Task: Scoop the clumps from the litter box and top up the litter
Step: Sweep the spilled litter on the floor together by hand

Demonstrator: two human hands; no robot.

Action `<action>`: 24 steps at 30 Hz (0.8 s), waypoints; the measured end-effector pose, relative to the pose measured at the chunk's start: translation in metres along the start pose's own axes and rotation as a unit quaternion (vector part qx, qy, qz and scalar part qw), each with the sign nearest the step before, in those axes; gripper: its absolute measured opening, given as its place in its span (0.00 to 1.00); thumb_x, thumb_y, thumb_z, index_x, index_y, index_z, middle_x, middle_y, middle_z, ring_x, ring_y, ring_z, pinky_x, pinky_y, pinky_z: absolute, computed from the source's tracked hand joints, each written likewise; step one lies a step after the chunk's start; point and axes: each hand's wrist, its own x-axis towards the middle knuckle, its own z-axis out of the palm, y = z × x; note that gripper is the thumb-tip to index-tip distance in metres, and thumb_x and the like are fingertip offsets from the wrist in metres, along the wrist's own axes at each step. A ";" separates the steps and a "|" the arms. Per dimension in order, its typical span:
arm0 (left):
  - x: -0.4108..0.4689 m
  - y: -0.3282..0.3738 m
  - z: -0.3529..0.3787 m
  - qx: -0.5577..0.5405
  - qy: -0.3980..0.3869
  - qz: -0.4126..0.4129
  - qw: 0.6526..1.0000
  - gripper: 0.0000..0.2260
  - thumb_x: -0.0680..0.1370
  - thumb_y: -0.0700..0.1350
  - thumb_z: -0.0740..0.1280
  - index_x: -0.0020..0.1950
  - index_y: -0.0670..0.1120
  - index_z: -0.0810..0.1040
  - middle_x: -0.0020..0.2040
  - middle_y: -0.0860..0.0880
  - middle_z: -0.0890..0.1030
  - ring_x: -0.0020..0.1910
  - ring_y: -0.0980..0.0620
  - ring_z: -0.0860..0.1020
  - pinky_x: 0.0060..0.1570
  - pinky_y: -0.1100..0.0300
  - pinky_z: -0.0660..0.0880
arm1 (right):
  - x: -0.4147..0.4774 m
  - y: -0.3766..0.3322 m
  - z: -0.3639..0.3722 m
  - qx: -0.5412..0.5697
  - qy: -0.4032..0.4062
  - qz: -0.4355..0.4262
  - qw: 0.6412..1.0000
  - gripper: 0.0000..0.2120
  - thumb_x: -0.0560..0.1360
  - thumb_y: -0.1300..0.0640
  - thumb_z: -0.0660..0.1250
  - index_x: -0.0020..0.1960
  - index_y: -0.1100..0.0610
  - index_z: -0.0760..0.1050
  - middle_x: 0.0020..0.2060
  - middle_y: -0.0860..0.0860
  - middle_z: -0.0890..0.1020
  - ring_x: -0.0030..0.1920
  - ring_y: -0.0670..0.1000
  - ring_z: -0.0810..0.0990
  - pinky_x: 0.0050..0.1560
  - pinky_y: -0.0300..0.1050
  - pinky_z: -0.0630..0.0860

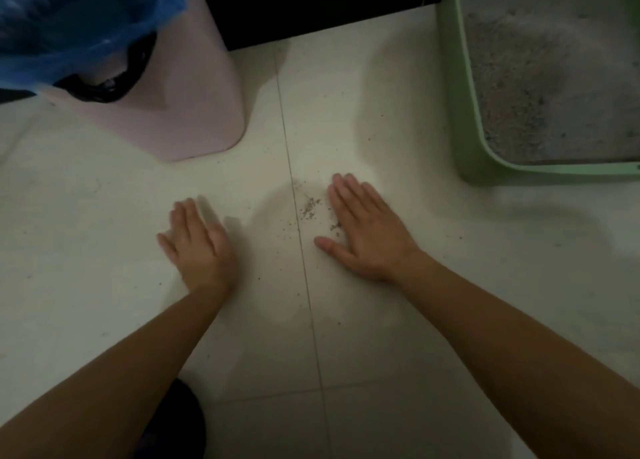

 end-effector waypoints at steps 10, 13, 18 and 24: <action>0.006 0.128 0.045 -0.053 -0.155 0.285 0.944 0.29 0.79 0.50 0.43 0.79 0.41 0.51 0.79 0.43 0.52 0.78 0.50 0.48 0.76 0.58 0.40 | -0.087 0.035 0.009 0.060 0.120 0.176 0.975 0.37 0.81 0.36 0.45 0.80 0.61 0.51 0.80 0.57 0.51 0.80 0.53 0.45 0.79 0.49 0.42; 0.019 0.170 0.061 -0.034 -0.205 0.371 0.905 0.29 0.79 0.51 0.44 0.79 0.41 0.51 0.79 0.43 0.51 0.78 0.50 0.47 0.76 0.53 0.42 | -0.134 0.074 0.010 0.053 0.167 0.336 0.925 0.39 0.80 0.35 0.46 0.80 0.61 0.50 0.79 0.58 0.51 0.80 0.55 0.46 0.78 0.50 0.42; -0.003 0.197 0.064 -0.078 -0.279 0.462 0.838 0.26 0.81 0.48 0.46 0.78 0.41 0.56 0.78 0.43 0.57 0.78 0.50 0.52 0.77 0.55 0.45 | -0.164 0.091 0.011 0.085 0.133 0.480 0.863 0.46 0.76 0.28 0.40 0.80 0.61 0.42 0.80 0.58 0.43 0.79 0.55 0.40 0.78 0.56 0.43; -0.034 0.141 0.035 -0.198 -0.289 0.408 0.843 0.23 0.80 0.51 0.50 0.69 0.44 0.74 0.68 0.45 0.75 0.70 0.50 0.71 0.71 0.53 0.66 | -0.099 0.017 0.021 0.042 0.102 0.331 0.937 0.46 0.77 0.29 0.42 0.80 0.64 0.44 0.79 0.61 0.45 0.79 0.57 0.41 0.78 0.55 0.45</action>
